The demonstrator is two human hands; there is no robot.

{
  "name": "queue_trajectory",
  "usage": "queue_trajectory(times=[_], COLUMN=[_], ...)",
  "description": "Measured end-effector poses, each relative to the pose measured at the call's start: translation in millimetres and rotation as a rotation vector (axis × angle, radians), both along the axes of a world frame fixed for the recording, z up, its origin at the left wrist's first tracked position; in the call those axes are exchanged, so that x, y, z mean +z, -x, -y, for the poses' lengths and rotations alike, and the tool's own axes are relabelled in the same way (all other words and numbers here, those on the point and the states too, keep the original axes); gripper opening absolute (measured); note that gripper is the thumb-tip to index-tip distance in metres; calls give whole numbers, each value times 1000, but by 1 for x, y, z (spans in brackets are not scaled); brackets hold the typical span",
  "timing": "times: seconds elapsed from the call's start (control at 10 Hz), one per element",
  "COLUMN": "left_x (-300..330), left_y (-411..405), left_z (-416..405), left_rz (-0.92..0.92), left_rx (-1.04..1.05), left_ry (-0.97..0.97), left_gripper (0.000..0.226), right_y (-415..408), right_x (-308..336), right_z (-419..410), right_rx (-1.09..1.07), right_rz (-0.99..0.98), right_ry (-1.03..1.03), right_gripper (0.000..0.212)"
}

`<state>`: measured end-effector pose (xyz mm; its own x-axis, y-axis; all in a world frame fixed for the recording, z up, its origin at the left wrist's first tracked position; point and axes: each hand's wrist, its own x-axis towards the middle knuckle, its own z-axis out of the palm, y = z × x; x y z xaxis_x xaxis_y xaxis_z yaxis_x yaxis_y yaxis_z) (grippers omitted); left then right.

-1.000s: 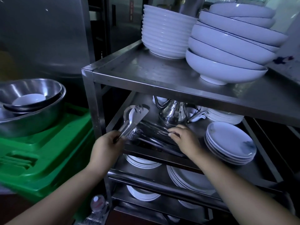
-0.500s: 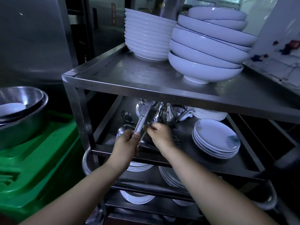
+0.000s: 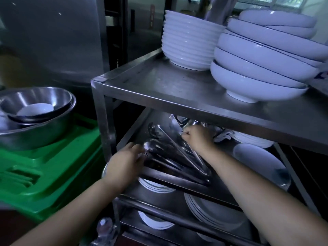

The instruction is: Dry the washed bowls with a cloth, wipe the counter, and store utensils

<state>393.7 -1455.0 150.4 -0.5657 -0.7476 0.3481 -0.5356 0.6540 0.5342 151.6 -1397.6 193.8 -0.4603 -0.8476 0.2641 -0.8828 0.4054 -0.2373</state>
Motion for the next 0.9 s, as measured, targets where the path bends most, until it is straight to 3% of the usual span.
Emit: queue_trajectory(times=[0.1,0.3,0.6,0.9], left_x=[-7,-13,-8,10], left_y=[-7,-15,-4,23], left_z=[5,9,8,9], left_rz=[45,46,103,155], left_rx=[54,113,85,-216], left_ry=[25,24,28,128], left_gripper=[17,15,16,18], right_y=[-1,2,3,-38], right_x=[-8,-30,-46,-25], right_z=[16,35,27,-51], right_rx=[54,139,179,29], right_rz=[-99,-107,-82,-344], right_ry=[-176,-270,-220,-105], right_gripper=[19,22,29,14])
